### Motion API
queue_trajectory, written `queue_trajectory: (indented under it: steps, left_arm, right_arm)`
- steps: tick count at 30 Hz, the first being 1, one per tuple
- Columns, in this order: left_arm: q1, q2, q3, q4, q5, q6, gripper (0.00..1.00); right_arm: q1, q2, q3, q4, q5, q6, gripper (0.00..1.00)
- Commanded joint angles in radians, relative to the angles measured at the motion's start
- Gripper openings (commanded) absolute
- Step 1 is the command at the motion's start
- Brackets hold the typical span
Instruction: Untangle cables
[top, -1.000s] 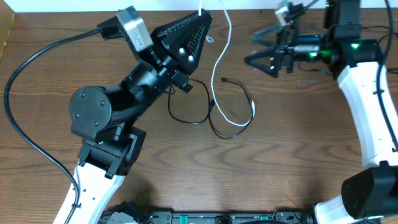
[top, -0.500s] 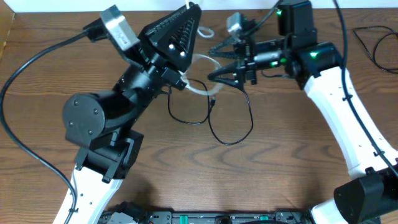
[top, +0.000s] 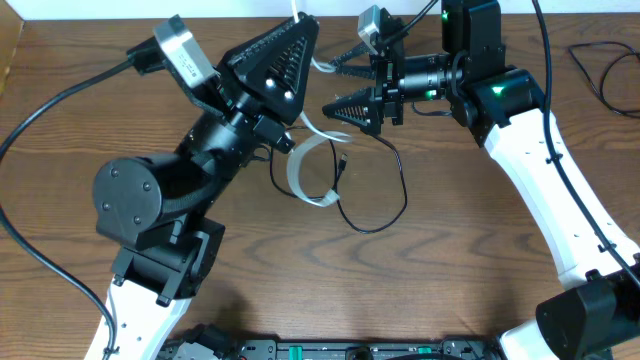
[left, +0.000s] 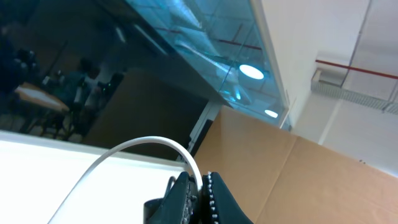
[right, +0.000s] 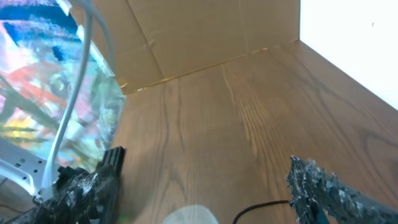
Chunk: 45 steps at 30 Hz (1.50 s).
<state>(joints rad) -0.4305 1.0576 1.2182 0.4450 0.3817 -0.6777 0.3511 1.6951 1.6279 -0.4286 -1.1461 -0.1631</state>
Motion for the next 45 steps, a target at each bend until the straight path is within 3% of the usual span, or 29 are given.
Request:
queue_trajectory:
  steps: [1, 12, 24, 34, 38, 45]
  left_arm:
    - [0.004, 0.007, 0.025, 0.002, -0.009, -0.002, 0.07]
    - [0.004, 0.027, 0.025, 0.001, -0.009, -0.039, 0.07]
    - [0.004, 0.027, 0.025, -0.011, -0.009, -0.039, 0.07]
    - [0.004, 0.035, 0.025, -0.037, -0.029, -0.039, 0.08]
    - [0.004, 0.05, 0.025, -0.037, -0.028, -0.059, 0.07]
    - [0.004, 0.087, 0.025, -0.036, -0.028, -0.146, 0.07]
  right_arm:
    - [0.011, -0.002, 0.014, 0.002, -0.042, 0.02, 0.85]
    - [0.067, -0.001, 0.014, 0.027, -0.038, 0.017, 0.83]
    - [0.014, -0.001, 0.014, 0.036, 0.021, 0.08, 0.78]
    - [-0.018, 0.0, 0.014, 0.063, -0.203, 0.06, 0.81]
    - [0.011, 0.006, 0.013, 0.08, -0.171, 0.054, 0.81]
    - [0.035, 0.009, 0.013, 0.081, 0.035, 0.074, 0.7]
